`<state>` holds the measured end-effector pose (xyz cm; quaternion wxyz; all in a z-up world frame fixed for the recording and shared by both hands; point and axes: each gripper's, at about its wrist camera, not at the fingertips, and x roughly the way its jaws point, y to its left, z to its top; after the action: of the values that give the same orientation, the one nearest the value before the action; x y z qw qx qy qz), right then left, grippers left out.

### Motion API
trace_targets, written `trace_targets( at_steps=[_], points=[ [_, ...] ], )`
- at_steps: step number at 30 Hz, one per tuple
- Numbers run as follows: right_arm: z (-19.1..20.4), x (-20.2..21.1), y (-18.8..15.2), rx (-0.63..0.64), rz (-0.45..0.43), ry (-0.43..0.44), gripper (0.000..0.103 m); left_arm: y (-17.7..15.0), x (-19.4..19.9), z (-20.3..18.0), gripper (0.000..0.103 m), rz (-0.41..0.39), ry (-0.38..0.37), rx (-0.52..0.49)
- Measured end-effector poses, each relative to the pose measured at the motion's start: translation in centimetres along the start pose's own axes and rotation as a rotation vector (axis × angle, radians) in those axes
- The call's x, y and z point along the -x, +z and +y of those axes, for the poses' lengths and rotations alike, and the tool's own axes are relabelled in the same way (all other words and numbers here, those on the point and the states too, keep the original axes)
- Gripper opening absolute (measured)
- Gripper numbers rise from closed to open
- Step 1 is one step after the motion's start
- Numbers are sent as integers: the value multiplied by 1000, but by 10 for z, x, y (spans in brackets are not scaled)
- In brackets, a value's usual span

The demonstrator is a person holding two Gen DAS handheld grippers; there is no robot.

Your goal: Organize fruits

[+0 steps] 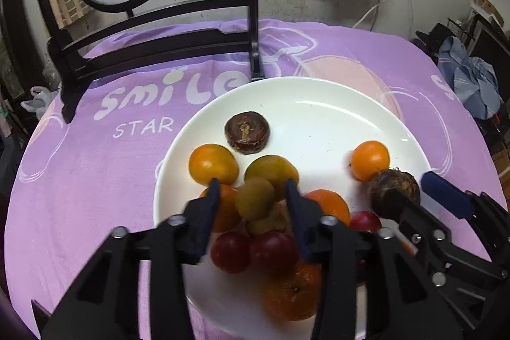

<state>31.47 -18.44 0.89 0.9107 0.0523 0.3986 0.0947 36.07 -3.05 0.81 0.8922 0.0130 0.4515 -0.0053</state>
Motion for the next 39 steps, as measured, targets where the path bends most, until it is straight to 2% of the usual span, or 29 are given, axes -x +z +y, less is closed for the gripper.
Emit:
trace_targets(
  at_steps=[2, 5, 12, 14, 22, 24, 29, 32, 34, 39],
  points=[
    [-4, 6, -2, -15, -6, 15, 57, -1, 7, 2, 65, -11, -10, 15],
    [-10, 17, -7, -27, -23, 12, 58, -7, 18, 4, 72, -38, 3, 13],
    [-16, 46, -25, -26, -37, 5, 61, -36, 45, -4, 75, -43, -16, -28],
    [-15, 56, -35, -16, -43, -3, 66, -45, 56, -3, 83, -52, -25, -22],
    [-15, 88, -70, -14, -23, -44, 87, -73, 90, -6, 85, -70, -15, -35],
    [-17, 97, -78, -26, -28, -41, 90, -80, 99, -7, 88, -73, -24, -44],
    [-17, 116, -96, 0, -39, -77, 91, -99, 121, -13, 91, -97, -34, -59],
    [-19, 126, -105, -5, -48, -78, 92, -108, 128, -12, 92, -99, -63, -39],
    [-19, 130, -111, -4, -48, -81, 92, -115, 134, -11, 96, -110, -73, -35],
    [-13, 137, -131, 30, -40, -81, 92, -137, 145, -11, 98, -137, -52, -29]
  ],
)
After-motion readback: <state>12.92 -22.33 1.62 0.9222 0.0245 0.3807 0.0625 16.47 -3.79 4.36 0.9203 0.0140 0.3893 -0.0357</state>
